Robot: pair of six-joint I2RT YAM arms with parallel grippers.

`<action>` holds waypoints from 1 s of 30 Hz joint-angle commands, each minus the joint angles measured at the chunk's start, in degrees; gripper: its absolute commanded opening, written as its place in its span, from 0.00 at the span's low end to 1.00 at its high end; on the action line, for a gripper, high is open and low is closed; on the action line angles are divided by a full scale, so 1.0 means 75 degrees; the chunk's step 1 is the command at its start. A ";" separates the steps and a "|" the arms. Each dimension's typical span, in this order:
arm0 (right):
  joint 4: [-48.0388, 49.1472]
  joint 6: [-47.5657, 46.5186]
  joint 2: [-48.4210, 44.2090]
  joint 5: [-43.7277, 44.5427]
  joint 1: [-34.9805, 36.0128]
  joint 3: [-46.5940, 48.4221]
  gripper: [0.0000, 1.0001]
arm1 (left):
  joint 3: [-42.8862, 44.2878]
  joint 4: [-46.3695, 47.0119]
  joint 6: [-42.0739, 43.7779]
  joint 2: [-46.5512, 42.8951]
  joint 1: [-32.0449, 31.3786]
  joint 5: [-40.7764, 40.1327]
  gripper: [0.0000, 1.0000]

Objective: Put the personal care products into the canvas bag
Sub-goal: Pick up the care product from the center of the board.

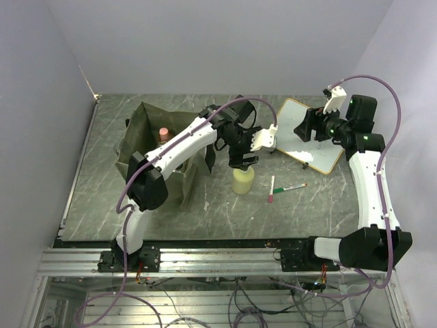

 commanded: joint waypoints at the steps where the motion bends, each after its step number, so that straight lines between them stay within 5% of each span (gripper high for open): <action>1: 0.0243 0.0229 -0.0147 -0.0321 -0.0199 -0.0222 0.71 | 0.0205 -0.0205 0.0308 0.0227 -0.0102 0.0486 0.86; 18: 0.0330 0.0371 -0.0126 -0.0640 -0.0409 -0.0372 0.72 | -0.0048 -0.0472 0.0756 0.0426 -0.0279 0.0633 0.59; 30: 0.0291 0.0312 -0.0184 -0.0738 -0.0410 -0.0414 0.72 | -0.0117 -0.0627 0.0958 0.0326 -0.0321 0.0652 0.54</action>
